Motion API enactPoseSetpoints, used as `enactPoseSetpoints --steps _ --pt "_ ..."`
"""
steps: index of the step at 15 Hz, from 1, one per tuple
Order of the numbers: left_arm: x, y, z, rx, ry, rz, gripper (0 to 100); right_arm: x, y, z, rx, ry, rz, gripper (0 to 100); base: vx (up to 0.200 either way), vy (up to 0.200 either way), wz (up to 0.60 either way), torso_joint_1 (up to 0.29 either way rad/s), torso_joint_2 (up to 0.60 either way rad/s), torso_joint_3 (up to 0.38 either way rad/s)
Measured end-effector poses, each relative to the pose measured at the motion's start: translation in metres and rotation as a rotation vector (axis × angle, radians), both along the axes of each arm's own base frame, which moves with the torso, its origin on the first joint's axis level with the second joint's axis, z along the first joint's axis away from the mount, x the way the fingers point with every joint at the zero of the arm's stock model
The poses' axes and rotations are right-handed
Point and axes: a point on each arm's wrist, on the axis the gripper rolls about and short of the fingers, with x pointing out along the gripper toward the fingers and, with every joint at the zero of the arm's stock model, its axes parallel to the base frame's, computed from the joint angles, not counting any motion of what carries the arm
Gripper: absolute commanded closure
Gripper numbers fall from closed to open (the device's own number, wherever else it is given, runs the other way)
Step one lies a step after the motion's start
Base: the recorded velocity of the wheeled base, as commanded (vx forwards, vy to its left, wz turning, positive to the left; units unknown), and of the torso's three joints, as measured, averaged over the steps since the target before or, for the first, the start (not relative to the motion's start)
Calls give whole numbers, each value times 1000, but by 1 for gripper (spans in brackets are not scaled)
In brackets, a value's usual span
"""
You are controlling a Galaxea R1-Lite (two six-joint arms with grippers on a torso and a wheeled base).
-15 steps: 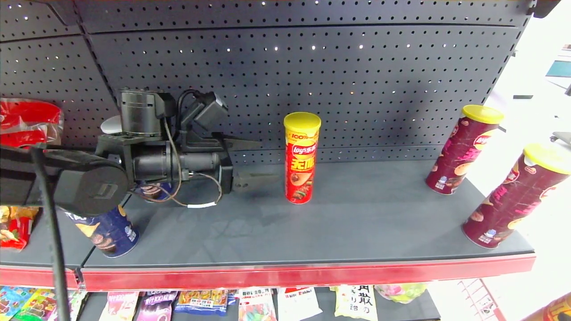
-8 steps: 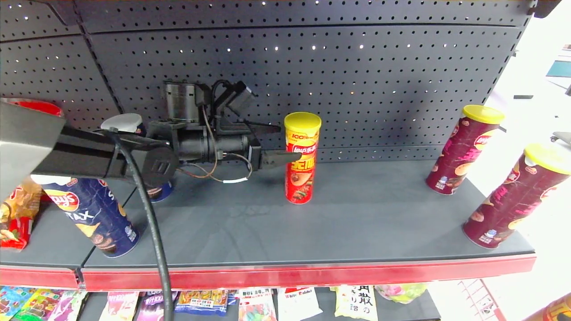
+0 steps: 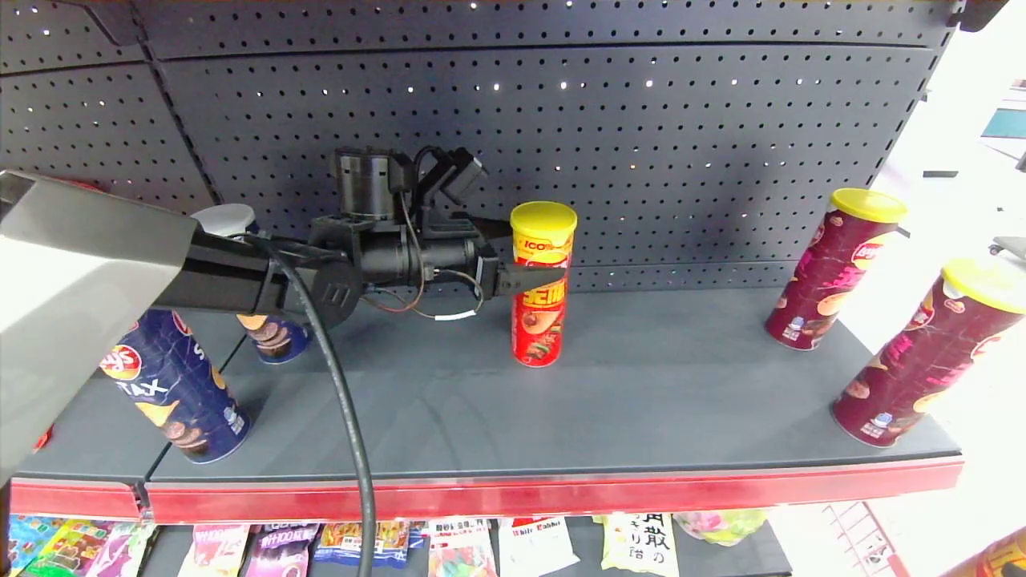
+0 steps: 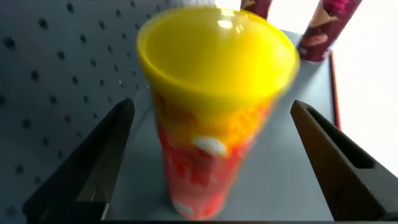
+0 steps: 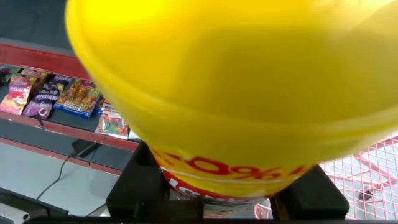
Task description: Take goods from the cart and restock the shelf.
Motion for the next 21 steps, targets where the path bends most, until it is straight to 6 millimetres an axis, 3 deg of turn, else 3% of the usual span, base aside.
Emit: enactPoseSetpoints --steps 10,11,17,21 --pt "17 -30 -6 -33 7 -16 0 0 0 0 0 0 -1 100 0 0 0 0 0 0" --pt "17 -31 -8 -32 9 -18 100 0 0 0 1 0 -1 100 0 0 0 0 0 0" --pt "17 -32 -11 -32 16 -32 100 0 0 0 1 0 -2 100 0 0 0 0 0 0" --pt "-5 -21 -8 -19 65 -85 100 0 0 1 1 -6 -2 100 0 0 0 0 0 0"
